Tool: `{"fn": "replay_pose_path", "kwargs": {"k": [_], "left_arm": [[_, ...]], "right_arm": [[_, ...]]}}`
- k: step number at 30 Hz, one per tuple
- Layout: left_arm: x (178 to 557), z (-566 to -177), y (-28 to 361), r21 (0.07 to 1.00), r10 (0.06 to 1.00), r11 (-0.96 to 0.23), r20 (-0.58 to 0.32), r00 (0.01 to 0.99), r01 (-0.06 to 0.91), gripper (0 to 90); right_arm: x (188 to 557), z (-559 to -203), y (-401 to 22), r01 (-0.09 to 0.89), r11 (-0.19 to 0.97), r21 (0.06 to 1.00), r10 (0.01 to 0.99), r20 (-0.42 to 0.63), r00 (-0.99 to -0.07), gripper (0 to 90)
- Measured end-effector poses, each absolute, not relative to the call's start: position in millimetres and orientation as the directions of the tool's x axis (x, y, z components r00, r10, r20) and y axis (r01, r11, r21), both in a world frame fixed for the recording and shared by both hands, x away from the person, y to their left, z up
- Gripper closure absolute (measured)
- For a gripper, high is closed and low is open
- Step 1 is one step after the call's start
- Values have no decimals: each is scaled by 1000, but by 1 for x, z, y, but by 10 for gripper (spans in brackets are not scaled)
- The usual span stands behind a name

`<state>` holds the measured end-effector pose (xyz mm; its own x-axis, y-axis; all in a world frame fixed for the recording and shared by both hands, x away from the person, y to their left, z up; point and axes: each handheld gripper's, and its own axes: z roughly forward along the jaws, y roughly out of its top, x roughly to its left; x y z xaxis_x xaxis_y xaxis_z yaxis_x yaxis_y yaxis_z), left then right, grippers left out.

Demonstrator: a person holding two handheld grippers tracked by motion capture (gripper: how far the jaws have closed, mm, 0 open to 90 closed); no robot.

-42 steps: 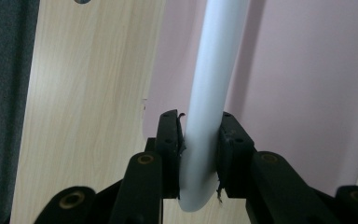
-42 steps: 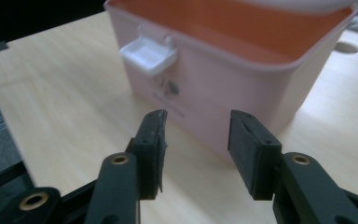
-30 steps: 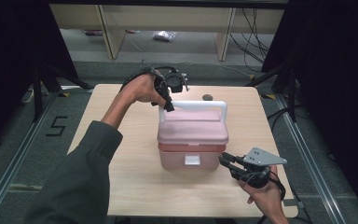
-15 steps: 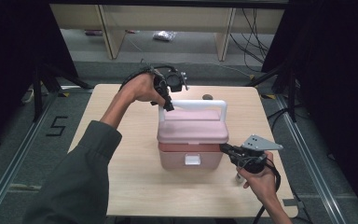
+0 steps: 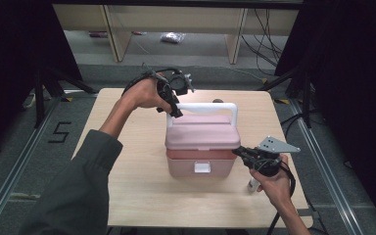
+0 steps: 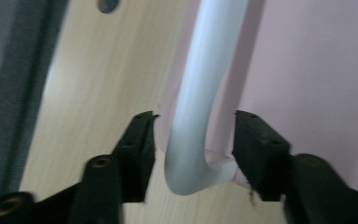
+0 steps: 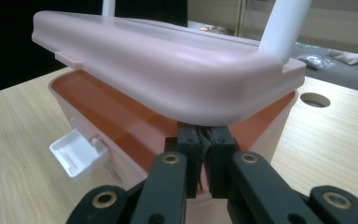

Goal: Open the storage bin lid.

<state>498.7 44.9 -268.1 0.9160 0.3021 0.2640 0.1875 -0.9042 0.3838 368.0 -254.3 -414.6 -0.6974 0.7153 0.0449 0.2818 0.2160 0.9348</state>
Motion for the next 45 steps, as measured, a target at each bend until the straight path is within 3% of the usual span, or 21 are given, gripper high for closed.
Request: {"fn": "replay_pose_path", "kwargs": {"k": [6,10,18,21,33,45], "left_arm": [[485,-270,64,505,414,-829,262,872,242,345],[475,-277,81,531,466,-800,254,848,281,327],[459,-295,115,621,588,-684,157,793,384,305],[458,-304,128,652,596,-657,141,791,378,293],[436,-356,146,685,673,-523,-33,738,508,291],[418,-390,132,736,717,-362,-172,676,572,302]], "right_arm": [[368,-411,-254,298,215,930,720,55,-691,870],[370,-409,-254,270,218,938,720,32,-693,870],[373,-406,-254,248,213,945,726,16,-687,870],[373,-404,-255,250,223,942,718,14,-695,870],[374,-395,-255,266,205,942,726,36,-687,870],[377,-389,-255,253,213,944,725,22,-689,870]]}}
